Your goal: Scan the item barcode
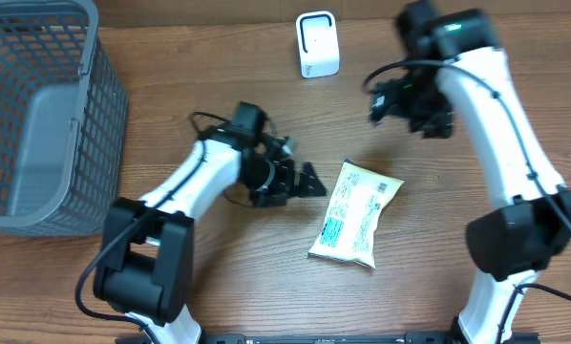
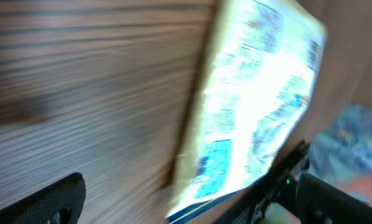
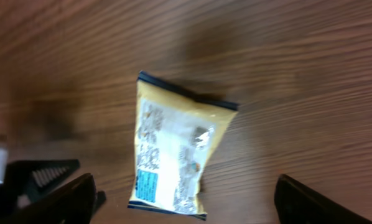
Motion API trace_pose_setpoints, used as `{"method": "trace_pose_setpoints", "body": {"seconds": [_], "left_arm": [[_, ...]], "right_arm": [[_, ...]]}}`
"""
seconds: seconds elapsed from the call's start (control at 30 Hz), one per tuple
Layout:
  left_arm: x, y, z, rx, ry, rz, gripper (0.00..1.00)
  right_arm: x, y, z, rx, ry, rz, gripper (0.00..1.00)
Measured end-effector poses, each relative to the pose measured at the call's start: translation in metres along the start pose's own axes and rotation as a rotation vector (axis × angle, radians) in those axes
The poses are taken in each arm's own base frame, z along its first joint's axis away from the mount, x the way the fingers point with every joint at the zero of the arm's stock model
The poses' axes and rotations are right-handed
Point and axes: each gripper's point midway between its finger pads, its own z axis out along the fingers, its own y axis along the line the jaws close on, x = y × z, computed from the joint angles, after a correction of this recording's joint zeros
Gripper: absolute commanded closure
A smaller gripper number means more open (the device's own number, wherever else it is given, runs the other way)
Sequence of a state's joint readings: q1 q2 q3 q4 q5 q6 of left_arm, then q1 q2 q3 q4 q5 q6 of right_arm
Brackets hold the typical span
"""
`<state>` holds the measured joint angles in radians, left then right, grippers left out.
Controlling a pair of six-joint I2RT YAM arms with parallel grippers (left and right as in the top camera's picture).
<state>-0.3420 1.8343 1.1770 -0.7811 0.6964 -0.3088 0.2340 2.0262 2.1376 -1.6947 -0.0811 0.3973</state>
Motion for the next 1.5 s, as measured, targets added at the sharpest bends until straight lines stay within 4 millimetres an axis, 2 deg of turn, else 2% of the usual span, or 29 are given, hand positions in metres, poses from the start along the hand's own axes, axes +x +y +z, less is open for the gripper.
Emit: {"method": "trace_pose_setpoints", "body": {"seconds": [0.17, 0.3, 0.43, 0.57, 0.73, 0.9, 0.93, 0.97, 1.0, 1.1, 1.17, 1.23, 1.3, 1.37, 1.4, 1.5], "left_arm": [[0.017, -0.022, 0.028, -0.028, 0.037, 0.018, 0.0], [0.02, -0.035, 0.045, -0.032, 0.033, 0.008, 0.0], [0.024, -0.039, 0.07, -0.031, 0.059, -0.015, 0.02], [0.033, -0.046, 0.09, 0.001, 0.112, -0.026, 0.15], [0.042, -0.045, 0.101, 0.013, 0.164, -0.06, 0.43], [0.042, -0.041, 0.104, -0.004, 0.163, -0.072, 0.55], [0.041, -0.039, 0.104, -0.011, 0.159, -0.072, 0.54], [0.041, -0.038, 0.105, -0.014, 0.157, -0.074, 0.49], [0.04, -0.038, 0.105, -0.014, 0.155, -0.072, 0.38], [0.037, -0.046, 0.104, 0.017, 0.149, -0.072, 0.17], [0.034, -0.051, 0.103, 0.029, 0.141, -0.08, 0.16], [0.031, -0.053, 0.102, 0.027, 0.13, -0.096, 0.15], [0.031, -0.053, 0.103, 0.023, 0.126, -0.111, 0.15], [0.03, -0.054, 0.103, 0.022, 0.122, -0.122, 0.15], [0.03, -0.054, 0.103, 0.021, 0.12, -0.125, 0.16], [0.029, -0.054, 0.103, 0.019, 0.116, -0.138, 0.16]], "right_arm": [[-0.019, -0.041, -0.013, -0.027, -0.029, 0.097, 0.0], [-0.023, -0.052, -0.015, -0.035, -0.03, 0.104, 0.0], [-0.023, -0.052, -0.015, -0.044, -0.028, 0.09, 0.0], [-0.023, -0.05, -0.015, -0.05, -0.026, 0.07, 0.0], [-0.023, -0.05, -0.015, -0.051, -0.026, 0.057, 0.0], [-0.023, -0.05, -0.015, -0.051, -0.026, 0.053, 0.0], [-0.023, -0.05, -0.015, -0.051, -0.026, 0.054, 0.0], [-0.023, -0.05, -0.015, -0.051, -0.025, 0.054, 0.01], [-0.023, -0.05, -0.015, -0.051, -0.025, 0.053, 0.05], [-0.013, -0.055, -0.002, -0.034, 0.027, 0.059, 0.23], [-0.005, -0.059, 0.01, -0.018, 0.071, 0.068, 0.32], [0.008, -0.065, 0.029, 0.007, 0.14, 0.077, 0.4], [0.022, -0.073, 0.05, 0.037, 0.21, 0.084, 0.6], [0.035, -0.08, 0.07, 0.061, 0.268, 0.087, 0.75], [0.041, -0.082, 0.077, 0.069, 0.29, 0.092, 0.78], [0.053, -0.085, 0.097, 0.067, 0.337, 0.099, 0.78]]}}
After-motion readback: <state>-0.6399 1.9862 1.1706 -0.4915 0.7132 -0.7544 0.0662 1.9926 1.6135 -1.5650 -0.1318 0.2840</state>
